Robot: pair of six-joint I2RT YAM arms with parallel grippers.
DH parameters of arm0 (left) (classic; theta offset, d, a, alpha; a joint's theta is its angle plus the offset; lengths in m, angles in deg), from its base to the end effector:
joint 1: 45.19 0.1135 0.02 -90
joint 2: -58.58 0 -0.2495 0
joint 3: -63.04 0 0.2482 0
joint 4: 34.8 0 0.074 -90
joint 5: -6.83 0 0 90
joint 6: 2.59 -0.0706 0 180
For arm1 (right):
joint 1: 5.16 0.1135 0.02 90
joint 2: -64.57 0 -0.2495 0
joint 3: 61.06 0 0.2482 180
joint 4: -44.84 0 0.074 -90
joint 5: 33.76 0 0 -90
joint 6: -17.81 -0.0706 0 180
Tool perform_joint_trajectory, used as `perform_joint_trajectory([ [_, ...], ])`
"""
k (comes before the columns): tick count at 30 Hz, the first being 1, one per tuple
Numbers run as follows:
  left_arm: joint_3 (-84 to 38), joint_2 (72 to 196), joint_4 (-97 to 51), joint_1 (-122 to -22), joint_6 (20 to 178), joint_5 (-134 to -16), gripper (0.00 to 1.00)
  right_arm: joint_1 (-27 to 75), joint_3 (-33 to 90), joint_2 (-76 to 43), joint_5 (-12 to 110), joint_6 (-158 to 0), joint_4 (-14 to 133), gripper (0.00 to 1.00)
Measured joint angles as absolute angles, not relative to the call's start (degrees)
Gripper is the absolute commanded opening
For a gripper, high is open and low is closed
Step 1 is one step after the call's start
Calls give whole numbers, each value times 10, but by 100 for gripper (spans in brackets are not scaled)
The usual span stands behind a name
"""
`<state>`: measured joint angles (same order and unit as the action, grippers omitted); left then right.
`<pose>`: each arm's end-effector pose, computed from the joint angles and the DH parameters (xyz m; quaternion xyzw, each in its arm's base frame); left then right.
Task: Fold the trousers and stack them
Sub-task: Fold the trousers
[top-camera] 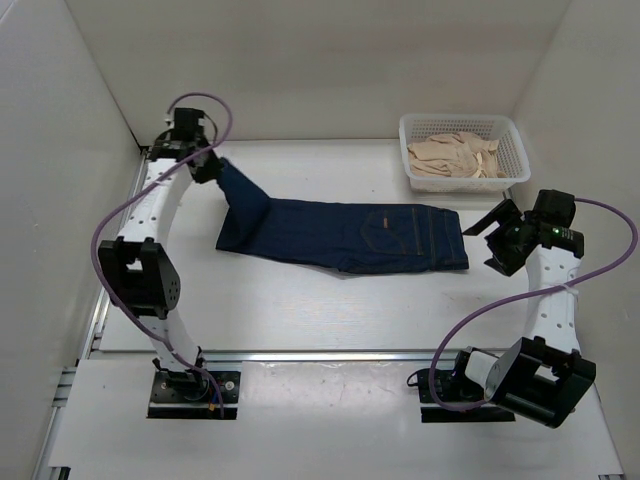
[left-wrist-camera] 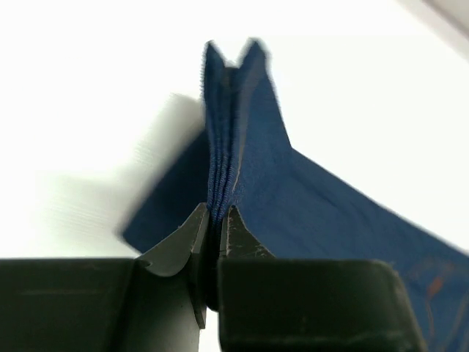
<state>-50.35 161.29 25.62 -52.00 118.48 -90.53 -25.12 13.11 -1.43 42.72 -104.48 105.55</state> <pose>0.4100 -0.0399 0.2930 -0.2185 0.9114 -0.0545 0.3444 0.2415 -0.0702 0.2635 0.3802 0.8610 0.1451 0.3051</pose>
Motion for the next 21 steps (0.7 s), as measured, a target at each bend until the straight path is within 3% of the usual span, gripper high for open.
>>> perform_joint_trajectory([
  [8,-522,1601,259,-386,1159,-892,10,-246,131,-15,429,-1045,1055,93],
  [21,-629,1602,265,-324,1101,-878,10,-243,131,-17,437,-1038,1055,94],
])
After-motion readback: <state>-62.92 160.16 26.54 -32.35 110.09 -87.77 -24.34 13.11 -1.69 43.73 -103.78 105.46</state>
